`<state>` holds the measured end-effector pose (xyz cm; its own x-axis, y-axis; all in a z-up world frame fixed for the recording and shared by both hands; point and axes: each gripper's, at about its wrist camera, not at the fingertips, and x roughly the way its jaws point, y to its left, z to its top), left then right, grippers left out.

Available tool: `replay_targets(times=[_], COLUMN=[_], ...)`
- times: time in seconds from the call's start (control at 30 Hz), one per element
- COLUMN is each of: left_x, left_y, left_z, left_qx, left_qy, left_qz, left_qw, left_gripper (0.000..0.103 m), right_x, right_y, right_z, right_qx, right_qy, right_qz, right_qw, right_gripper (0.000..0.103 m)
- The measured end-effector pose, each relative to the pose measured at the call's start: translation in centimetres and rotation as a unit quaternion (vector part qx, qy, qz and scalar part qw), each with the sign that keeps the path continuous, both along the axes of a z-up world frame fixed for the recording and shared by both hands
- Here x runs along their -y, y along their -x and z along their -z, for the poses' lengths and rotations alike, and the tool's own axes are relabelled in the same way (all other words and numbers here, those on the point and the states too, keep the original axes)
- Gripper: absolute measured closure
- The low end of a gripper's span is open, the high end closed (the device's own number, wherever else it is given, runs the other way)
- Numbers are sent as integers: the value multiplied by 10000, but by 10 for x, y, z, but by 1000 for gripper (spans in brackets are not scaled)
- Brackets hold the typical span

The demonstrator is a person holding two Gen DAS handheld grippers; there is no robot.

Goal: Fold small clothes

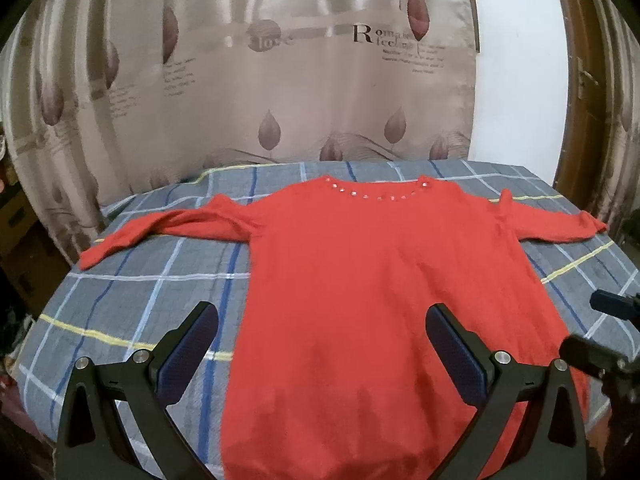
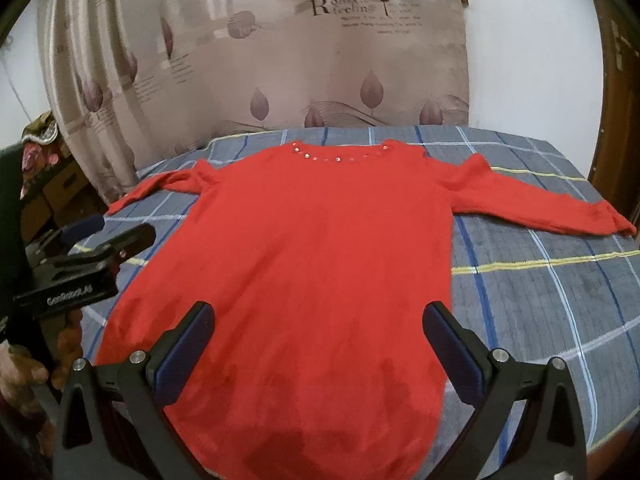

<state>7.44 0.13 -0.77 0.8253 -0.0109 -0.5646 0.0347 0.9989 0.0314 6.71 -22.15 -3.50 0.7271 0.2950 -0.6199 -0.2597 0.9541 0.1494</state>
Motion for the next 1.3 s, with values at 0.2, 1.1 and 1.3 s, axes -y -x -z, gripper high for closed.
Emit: replay_targets(times=[0.2, 1.1, 1.3], left_x=[9, 27, 24], left_y=[-24, -102, -107], left_z=[3, 62, 67], left_qx=[-36, -872, -1084], left_qy=[-118, -102, -28], left_qz=[56, 473, 402], left_qw=[9999, 9950, 9933], left_gripper=[0, 0, 0], right_x=[23, 424, 452], right_y=[-40, -155, -179], right_z=[-4, 64, 67], right_qx=[-73, -726, -614], right_qy=[-237, -3549, -3664], right_qz=[182, 3612, 3770], right_qw=[9995, 8592, 8485], right_gripper=[0, 36, 36])
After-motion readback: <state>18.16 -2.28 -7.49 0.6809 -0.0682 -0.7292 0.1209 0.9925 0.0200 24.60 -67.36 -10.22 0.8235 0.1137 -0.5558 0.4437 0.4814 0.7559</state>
